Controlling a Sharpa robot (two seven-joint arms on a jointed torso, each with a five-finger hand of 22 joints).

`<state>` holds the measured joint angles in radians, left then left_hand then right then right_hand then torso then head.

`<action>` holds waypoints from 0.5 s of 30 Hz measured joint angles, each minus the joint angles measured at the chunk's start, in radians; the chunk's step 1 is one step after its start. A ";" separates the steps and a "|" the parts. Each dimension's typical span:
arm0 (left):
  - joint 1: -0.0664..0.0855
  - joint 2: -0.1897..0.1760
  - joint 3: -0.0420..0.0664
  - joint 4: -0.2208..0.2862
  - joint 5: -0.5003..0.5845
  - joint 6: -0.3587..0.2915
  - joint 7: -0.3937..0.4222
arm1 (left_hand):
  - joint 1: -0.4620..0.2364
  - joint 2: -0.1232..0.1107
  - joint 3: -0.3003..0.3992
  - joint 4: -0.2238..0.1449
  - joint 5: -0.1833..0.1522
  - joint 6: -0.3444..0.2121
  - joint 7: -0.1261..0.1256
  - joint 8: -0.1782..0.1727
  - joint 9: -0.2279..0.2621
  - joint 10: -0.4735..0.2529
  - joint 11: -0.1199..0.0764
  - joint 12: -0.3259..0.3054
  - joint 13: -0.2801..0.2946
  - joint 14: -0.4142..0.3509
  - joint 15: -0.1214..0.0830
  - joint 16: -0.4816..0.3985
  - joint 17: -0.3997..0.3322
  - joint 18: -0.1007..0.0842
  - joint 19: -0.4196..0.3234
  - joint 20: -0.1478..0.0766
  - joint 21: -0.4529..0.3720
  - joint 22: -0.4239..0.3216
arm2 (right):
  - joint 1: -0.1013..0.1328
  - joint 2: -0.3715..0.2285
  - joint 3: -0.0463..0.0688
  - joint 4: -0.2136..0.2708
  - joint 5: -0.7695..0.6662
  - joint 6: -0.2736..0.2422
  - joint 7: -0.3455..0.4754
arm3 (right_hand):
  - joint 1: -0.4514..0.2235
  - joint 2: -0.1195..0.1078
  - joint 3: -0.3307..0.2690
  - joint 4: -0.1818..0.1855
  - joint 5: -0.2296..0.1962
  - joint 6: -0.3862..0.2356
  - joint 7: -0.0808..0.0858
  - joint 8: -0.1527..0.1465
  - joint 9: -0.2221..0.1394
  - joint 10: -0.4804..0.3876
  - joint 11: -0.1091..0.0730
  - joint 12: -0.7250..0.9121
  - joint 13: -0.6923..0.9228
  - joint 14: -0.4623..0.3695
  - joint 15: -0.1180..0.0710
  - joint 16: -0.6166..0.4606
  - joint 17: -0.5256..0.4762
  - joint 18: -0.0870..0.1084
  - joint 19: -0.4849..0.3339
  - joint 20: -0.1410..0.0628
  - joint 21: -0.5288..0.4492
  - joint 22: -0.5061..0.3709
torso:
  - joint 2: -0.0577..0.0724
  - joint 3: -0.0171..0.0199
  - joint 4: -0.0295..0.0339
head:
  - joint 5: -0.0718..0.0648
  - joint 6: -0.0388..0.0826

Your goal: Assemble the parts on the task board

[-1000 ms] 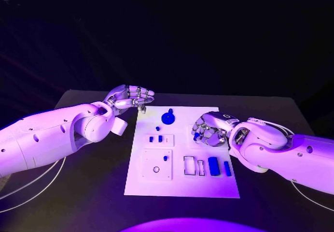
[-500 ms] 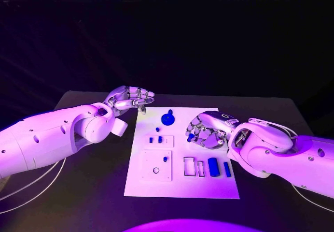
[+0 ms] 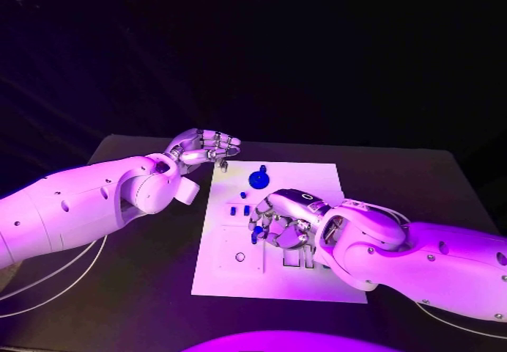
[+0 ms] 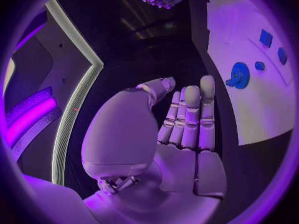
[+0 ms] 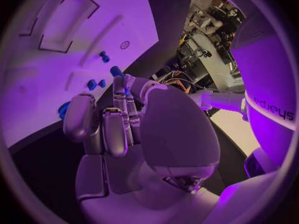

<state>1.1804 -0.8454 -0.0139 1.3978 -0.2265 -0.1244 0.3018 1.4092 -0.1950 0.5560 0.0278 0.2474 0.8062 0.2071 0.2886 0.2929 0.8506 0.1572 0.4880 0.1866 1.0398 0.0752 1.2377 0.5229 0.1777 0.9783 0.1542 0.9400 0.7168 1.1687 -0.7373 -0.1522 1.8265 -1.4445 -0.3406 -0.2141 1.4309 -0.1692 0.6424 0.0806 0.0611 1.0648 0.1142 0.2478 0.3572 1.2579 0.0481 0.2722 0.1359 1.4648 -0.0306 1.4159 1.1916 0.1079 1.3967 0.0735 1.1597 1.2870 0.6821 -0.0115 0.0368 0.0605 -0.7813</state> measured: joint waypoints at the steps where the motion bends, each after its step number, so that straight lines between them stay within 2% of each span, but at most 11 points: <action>1: 0.000 0.000 0.000 0.000 0.000 0.000 0.000 | -0.001 -0.001 0.000 0.000 0.000 -0.002 -0.002 0.000 0.000 0.000 0.000 0.000 0.000 -0.002 -0.002 0.000 0.000 0.000 0.000 0.000 0.000 0.000 | -0.006 0.009 -0.001 -0.004 0.001 0.000 0.003 | -0.002 -0.002 -0.001 -0.001 0.000 0.000 0.000 0.000 0.000 0.000 0.000 0.000 0.000 0.000 0.000 0.000 0.000 0.000 0.000 0.000 -0.002 0.000 | 0.000 -0.0001 0.0001 | 0.001 0.000; 8: 0.000 0.001 0.000 0.002 0.000 0.001 0.000 | -0.005 -0.005 0.000 0.000 0.000 -0.004 -0.004 0.000 0.000 0.000 0.000 0.000 0.000 -0.004 -0.004 0.000 0.000 0.000 0.000 0.000 0.000 0.000 | -0.045 0.057 -0.004 -0.037 0.001 0.001 0.023 | -0.005 -0.005 0.001 -0.002 -0.002 -0.001 0.001 0.000 0.000 0.000 0.000 0.000 0.000 0.000 0.000 0.000 -0.001 0.000 -0.004 -0.004 -0.008 -0.002 | 0.001 -0.0007 0.0013 | 0.011 -0.005; 15: 0.000 0.001 0.000 0.003 0.000 0.001 -0.001 | -0.005 -0.005 0.000 0.000 0.000 -0.004 -0.004 0.000 0.000 0.000 0.000 0.000 0.000 -0.004 -0.004 0.000 0.000 0.000 0.000 0.000 0.000 0.000 | -0.063 0.077 -0.006 -0.061 -0.001 0.002 0.036 | -0.013 -0.007 0.003 -0.005 -0.002 -0.001 0.001 0.001 0.000 0.004 0.000 0.000 0.000 0.000 0.000 0.000 -0.001 0.000 -0.004 -0.004 -0.008 -0.002 | 0.001 -0.0007 0.0001 | 0.018 -0.010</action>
<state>1.1802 -0.8448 -0.0139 1.4008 -0.2264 -0.1232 0.3010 1.4045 -0.1998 0.5560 0.0277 0.2474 0.8025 0.2034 0.2886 0.2929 0.8507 0.1572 0.4880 0.1867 1.0363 0.0716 1.2377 0.5229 0.1777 0.9783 0.1541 0.9400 0.7168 1.1061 -0.6603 -0.1587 1.7650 -1.4455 -0.3388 -0.1785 1.4179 -0.1764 0.6459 0.0757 0.0589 1.0634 0.1155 0.2485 0.3574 1.2616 0.0482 0.2723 0.1359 1.4648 -0.0306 1.4159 1.1904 0.1078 1.3929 0.0698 1.1520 1.2852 0.6827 -0.0122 0.0369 0.0788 -0.7911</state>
